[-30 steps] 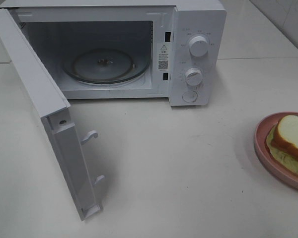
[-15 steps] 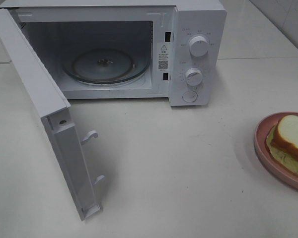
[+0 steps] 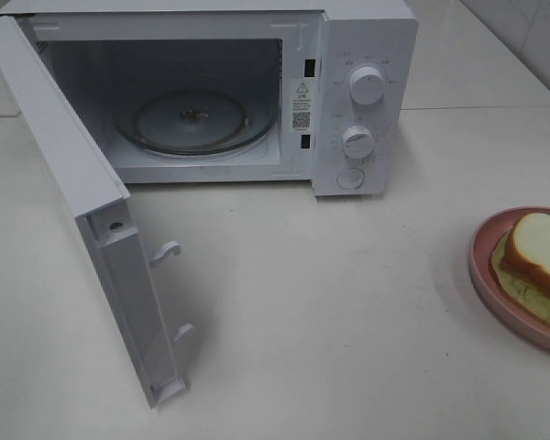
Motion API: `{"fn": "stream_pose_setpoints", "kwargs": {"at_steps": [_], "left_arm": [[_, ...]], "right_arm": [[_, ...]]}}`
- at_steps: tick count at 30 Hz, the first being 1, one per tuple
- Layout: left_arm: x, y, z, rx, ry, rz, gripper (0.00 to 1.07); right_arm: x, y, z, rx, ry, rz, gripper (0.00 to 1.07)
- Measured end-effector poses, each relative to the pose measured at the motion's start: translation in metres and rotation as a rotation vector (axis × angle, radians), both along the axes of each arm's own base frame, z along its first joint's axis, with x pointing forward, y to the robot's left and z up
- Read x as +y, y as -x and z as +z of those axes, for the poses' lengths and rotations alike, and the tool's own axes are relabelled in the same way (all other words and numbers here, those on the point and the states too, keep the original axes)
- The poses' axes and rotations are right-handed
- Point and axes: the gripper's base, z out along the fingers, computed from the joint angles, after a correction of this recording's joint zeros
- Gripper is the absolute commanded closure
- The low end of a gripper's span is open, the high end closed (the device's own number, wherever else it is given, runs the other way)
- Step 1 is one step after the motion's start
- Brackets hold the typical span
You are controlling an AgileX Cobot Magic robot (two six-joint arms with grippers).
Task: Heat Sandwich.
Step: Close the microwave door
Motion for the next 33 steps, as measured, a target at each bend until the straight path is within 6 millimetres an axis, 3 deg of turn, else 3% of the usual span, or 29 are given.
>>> {"fn": "stream_pose_setpoints", "kwargs": {"at_steps": [27,33], "left_arm": [[0.0,0.0,0.0,-0.002,0.0,0.0,0.45],[0.001,-0.002,0.016,-0.146,0.004,0.01,0.45]], "right_arm": [[0.0,0.0,0.0,0.0,0.0,0.0,0.43],[0.0,0.0,0.0,0.0,0.0,0.0,0.43]]}}
